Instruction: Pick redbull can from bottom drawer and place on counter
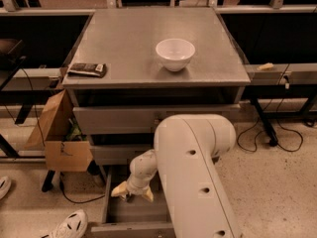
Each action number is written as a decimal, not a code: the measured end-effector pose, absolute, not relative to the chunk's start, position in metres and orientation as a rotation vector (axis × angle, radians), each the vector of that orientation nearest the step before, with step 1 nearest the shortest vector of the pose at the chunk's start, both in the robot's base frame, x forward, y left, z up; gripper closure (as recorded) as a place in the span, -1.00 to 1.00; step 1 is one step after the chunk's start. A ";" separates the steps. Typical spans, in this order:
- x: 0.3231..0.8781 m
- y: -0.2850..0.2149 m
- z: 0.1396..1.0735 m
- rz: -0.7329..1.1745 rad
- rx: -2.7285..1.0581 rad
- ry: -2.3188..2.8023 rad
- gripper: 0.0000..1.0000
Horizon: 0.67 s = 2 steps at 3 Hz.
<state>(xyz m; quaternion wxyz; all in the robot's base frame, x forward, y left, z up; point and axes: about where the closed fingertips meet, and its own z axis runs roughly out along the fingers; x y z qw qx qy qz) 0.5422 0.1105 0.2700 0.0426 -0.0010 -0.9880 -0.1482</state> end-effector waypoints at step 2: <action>0.570 0.125 0.267 -0.509 -0.081 -3.036 -1.00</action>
Offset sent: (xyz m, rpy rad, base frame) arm 0.0225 0.0126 -0.0077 0.0299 -0.0005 -0.0604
